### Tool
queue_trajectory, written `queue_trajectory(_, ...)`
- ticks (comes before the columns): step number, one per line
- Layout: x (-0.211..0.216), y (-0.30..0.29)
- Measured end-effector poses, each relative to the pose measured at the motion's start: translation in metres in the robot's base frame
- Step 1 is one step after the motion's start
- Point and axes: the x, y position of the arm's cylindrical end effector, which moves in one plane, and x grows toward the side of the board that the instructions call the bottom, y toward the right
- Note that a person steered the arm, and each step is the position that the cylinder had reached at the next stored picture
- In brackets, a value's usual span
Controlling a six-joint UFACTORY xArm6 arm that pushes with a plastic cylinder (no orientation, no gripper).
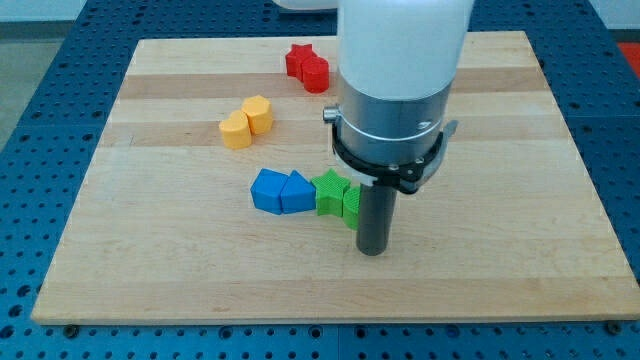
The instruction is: Slide the green circle up a bit
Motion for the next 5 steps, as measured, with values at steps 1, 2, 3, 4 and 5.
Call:
queue_trajectory(1, -0.001, -0.003)
queue_trajectory(2, -0.012, -0.003)
queue_trajectory(3, -0.021, -0.003)
queue_trajectory(4, -0.021, -0.003)
queue_trajectory(5, -0.021, -0.003)
